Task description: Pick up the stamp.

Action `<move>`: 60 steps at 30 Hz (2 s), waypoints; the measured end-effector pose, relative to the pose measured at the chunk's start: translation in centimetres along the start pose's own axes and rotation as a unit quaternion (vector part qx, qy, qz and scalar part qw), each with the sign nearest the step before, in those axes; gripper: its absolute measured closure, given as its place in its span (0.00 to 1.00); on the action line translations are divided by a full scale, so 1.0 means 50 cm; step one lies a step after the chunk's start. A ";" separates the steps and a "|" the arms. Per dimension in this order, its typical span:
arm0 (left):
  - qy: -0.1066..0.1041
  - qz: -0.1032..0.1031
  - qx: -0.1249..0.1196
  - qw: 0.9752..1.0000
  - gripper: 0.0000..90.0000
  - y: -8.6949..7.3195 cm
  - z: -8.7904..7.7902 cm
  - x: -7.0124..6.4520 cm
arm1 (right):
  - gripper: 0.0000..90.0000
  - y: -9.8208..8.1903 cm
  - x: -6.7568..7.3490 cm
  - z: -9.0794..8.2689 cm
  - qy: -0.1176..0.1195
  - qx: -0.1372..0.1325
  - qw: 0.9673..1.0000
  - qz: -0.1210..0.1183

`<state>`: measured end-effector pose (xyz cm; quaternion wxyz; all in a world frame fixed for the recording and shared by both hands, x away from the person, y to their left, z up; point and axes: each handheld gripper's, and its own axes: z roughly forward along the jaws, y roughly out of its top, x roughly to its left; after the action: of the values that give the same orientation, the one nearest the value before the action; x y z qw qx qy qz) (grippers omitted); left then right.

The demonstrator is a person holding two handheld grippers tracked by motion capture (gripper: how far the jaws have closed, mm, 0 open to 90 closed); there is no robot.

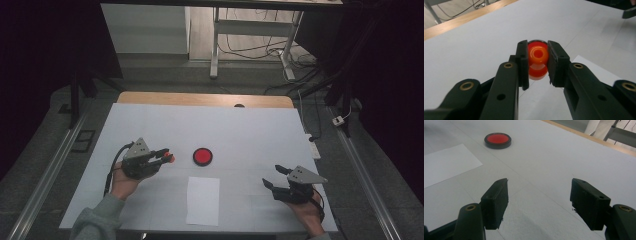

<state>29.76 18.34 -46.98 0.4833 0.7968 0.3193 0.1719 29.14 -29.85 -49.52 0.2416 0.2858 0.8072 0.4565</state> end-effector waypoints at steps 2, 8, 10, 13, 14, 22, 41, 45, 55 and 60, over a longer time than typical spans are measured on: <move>-0.007 0.002 -0.004 1.000 0.80 0.005 -0.002 -0.005 | 0.34 0.000 0.000 0.000 0.000 0.000 1.000 0.000; -0.021 0.003 -0.014 1.000 0.80 0.016 -0.006 -0.014 | 0.34 -0.001 0.001 0.001 0.001 -0.002 1.000 0.001; -0.023 0.004 -0.014 1.000 0.80 0.017 -0.006 -0.016 | 0.34 -0.001 0.000 0.001 0.001 0.000 1.000 0.000; -0.024 0.004 -0.012 1.000 0.80 0.017 -0.004 -0.016 | 0.34 -0.001 0.000 0.002 0.001 0.000 1.000 0.000; -0.025 0.003 -0.012 1.000 0.80 0.017 -0.004 -0.016 | 0.34 -0.001 0.000 0.002 0.000 0.001 1.000 -0.001; -0.032 0.007 -0.007 0.999 0.80 0.020 0.005 -0.020 | 0.34 -0.002 0.001 0.002 0.001 0.001 1.000 -0.003; -0.056 0.020 0.005 0.998 0.80 0.038 0.042 -0.039 | 0.34 -0.002 0.003 0.003 0.000 -0.002 1.000 -0.004; -0.063 0.025 0.008 0.998 0.80 0.044 0.052 -0.046 | 0.34 -0.001 0.004 0.003 -0.001 0.000 1.000 -0.005; -0.077 0.033 0.014 0.996 0.80 0.055 0.081 -0.065 | 0.34 -0.002 0.005 0.005 0.000 -0.001 1.000 -0.005; -0.091 0.038 0.019 0.995 0.80 0.061 0.098 -0.081 | 0.34 -0.002 0.006 0.005 0.002 -0.001 1.000 -0.006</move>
<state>30.67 11.35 -46.48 0.4883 0.8298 0.2465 0.1104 29.08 -29.51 -49.75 0.2434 0.2798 0.8087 0.4566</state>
